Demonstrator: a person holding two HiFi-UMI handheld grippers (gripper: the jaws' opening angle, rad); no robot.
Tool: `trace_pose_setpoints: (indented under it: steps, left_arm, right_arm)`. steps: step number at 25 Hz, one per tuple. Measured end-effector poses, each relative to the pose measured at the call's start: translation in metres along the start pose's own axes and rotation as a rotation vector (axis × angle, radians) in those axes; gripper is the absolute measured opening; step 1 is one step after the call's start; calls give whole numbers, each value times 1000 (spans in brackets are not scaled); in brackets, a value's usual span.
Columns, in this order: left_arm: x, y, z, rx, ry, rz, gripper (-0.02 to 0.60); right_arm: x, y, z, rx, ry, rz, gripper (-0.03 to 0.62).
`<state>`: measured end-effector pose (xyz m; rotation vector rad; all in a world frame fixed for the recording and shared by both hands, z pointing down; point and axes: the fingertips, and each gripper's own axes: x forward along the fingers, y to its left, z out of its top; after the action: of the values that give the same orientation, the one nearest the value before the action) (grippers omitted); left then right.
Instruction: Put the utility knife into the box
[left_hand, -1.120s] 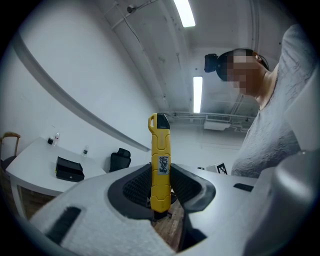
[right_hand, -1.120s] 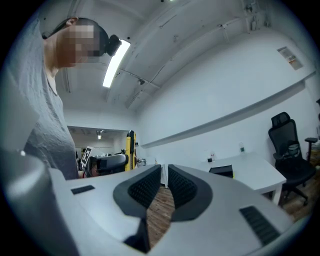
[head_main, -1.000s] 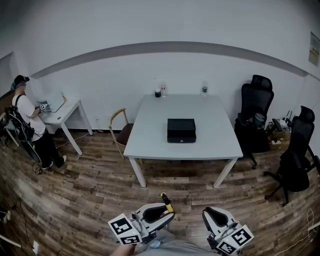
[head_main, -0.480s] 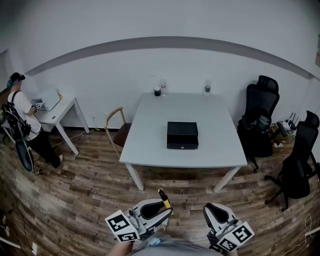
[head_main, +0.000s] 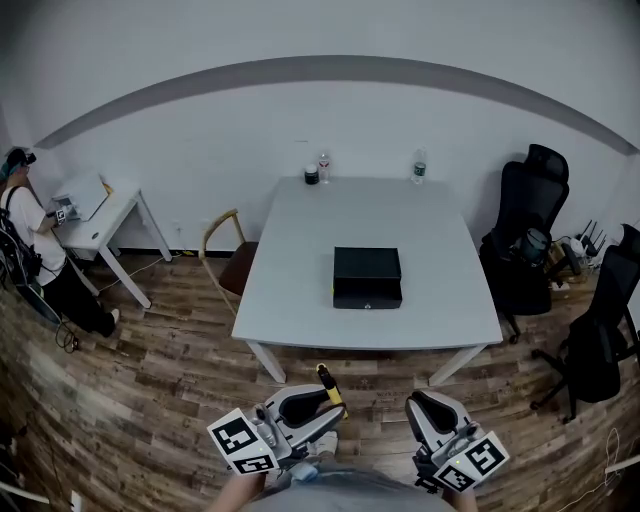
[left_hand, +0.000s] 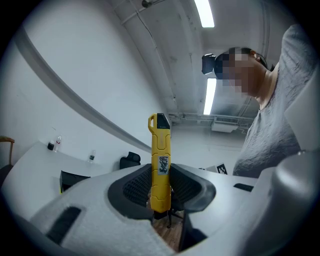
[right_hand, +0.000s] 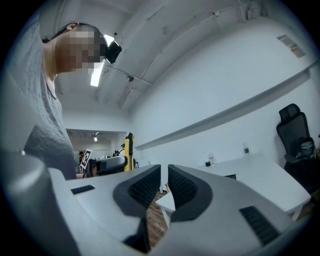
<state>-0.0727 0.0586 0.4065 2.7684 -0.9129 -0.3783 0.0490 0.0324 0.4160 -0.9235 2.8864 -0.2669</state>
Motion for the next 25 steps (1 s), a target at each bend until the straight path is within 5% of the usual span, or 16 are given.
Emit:
trace_pose_setpoints:
  steps: [16, 25]
  left_arm:
    - [29, 129, 37, 10, 4, -39, 123]
    - [34, 159, 36, -6, 20, -60, 123]
  right_arm:
    - [120, -59, 21, -29, -4, -28, 32]
    - [142, -66, 20, -47, 25, -58, 32]
